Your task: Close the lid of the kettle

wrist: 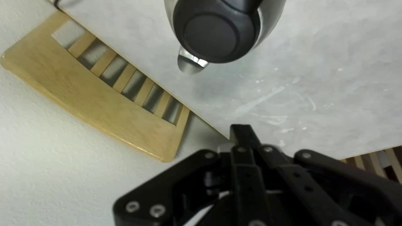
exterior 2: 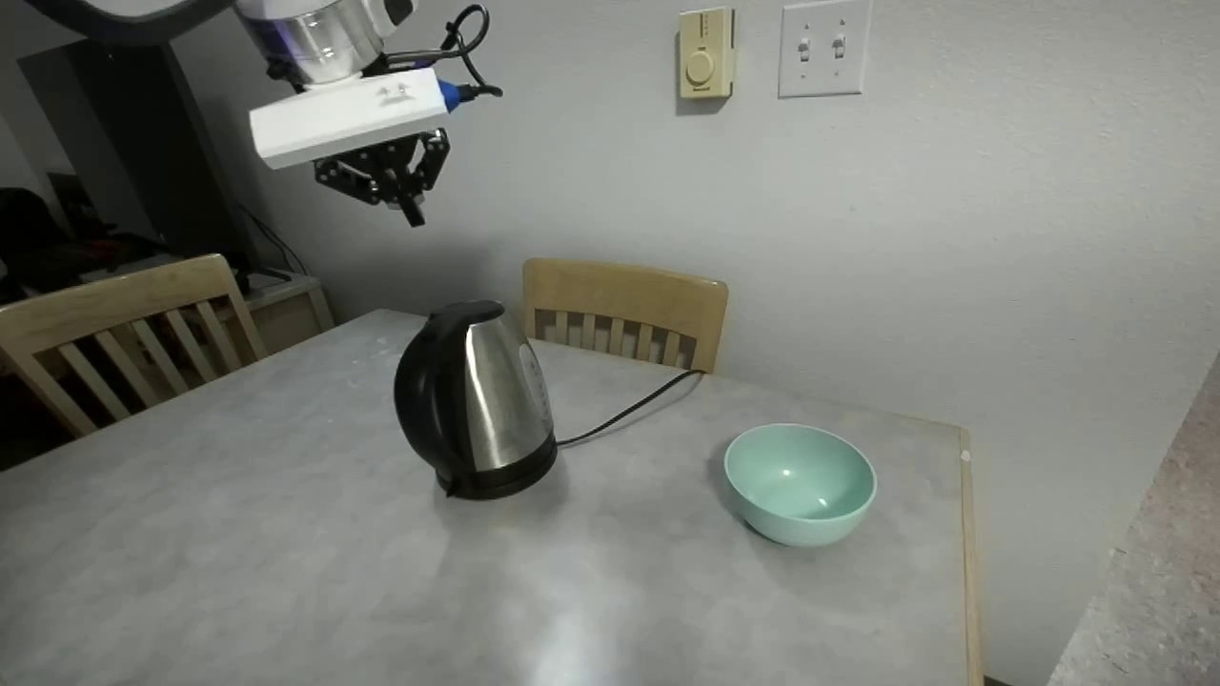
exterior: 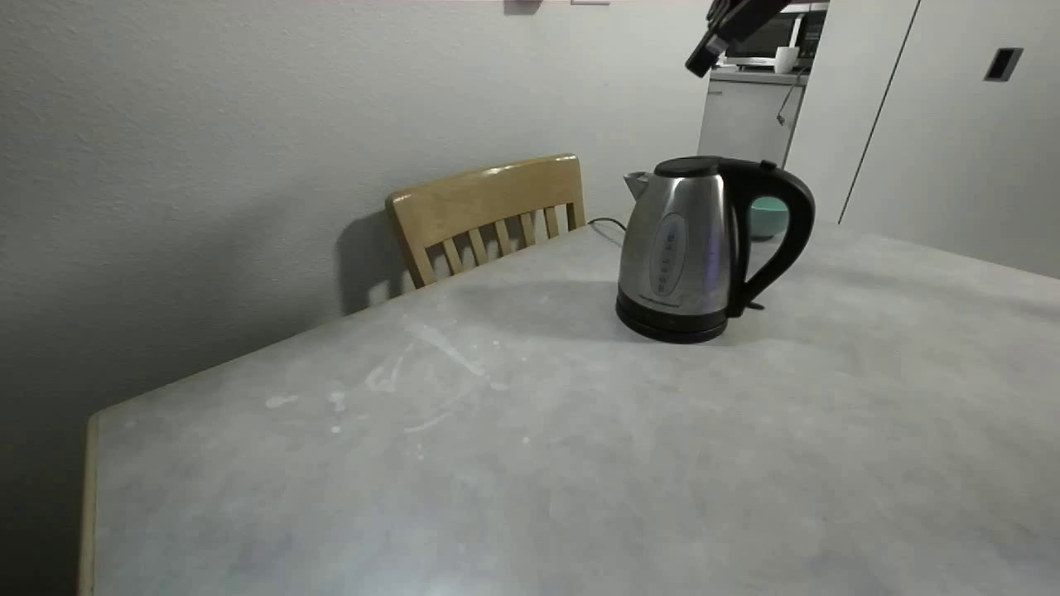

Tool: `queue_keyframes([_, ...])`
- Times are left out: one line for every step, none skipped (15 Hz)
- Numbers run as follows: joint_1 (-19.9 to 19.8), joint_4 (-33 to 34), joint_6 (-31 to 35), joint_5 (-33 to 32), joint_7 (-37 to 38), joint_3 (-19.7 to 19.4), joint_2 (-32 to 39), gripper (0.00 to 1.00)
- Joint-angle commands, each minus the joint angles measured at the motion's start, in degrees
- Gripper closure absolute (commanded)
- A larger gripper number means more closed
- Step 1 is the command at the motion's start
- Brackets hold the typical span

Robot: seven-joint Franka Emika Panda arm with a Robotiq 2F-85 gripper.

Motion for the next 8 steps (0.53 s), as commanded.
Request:
queue_keyframes([-0.17,-3.08,-6.58,-11.08,15.40,-2.45,-5.86,1.00])
queue_keyframes([-0.04,-2.68,-10.48,-12.25,18.70,-2.90,-6.94,1.00])
queue_keyframes([0.23,-2.19,-13.64,-12.10,20.67,-3.29,-7.67,1.00])
queue_keyframes([0.50,-1.68,-16.85,-11.71,22.32,-3.66,-8.41,1.00])
queue_keyframes([0.72,-1.36,-19.29,-11.05,23.60,-3.98,-9.01,1.00])
queue_keyframes([0.89,-1.18,-20.88,-10.90,24.91,-4.18,-9.58,1.00])
queue_keyframes([1.05,-1.02,-22.18,-10.80,26.17,-4.37,-10.06,1.00])
queue_keyframes([1.20,-0.95,-22.88,-10.66,27.08,-4.58,-10.45,1.00])
